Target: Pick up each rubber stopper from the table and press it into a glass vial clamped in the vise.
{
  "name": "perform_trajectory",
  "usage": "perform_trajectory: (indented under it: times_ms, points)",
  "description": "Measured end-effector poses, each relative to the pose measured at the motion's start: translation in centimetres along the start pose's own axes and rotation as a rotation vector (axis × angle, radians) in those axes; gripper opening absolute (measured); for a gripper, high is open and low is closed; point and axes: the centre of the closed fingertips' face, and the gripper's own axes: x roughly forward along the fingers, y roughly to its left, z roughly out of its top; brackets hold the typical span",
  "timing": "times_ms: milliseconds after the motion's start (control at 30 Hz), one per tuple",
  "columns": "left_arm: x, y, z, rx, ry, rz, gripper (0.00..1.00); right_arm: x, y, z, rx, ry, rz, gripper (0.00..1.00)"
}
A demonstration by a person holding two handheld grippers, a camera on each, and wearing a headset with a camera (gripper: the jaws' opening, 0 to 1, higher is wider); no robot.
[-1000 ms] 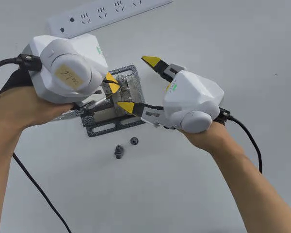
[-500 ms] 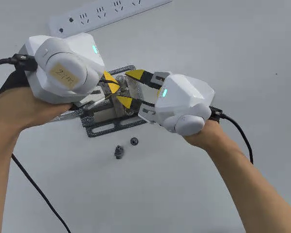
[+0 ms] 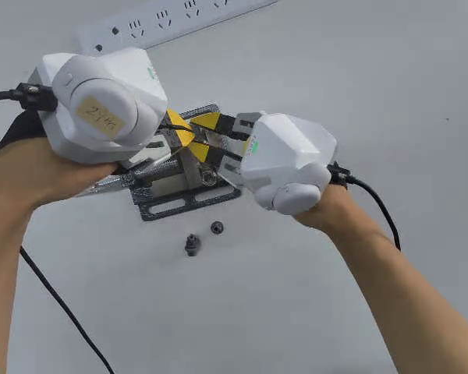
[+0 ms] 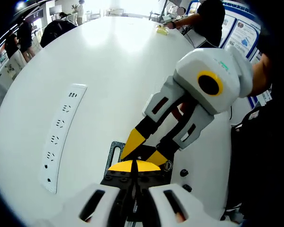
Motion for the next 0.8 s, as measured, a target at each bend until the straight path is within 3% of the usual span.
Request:
perform_trajectory:
  times_ms: [233, 500, 800]
  points:
    - [-0.05, -0.23, -0.01, 0.003, 0.007, -0.004, 0.00, -0.15, 0.13, 0.15, -0.007, 0.003, 0.002, 0.09]
    - [-0.44, 0.04, 0.79, -0.001, -0.017, 0.014, 0.00, -0.46, -0.63, 0.63, -0.019, -0.012, -0.031, 0.09]
    - [0.00, 0.07, 0.11, -0.009, 0.001, 0.007, 0.00, 0.01, -0.38, 0.10, -0.003, -0.002, -0.011, 0.10]
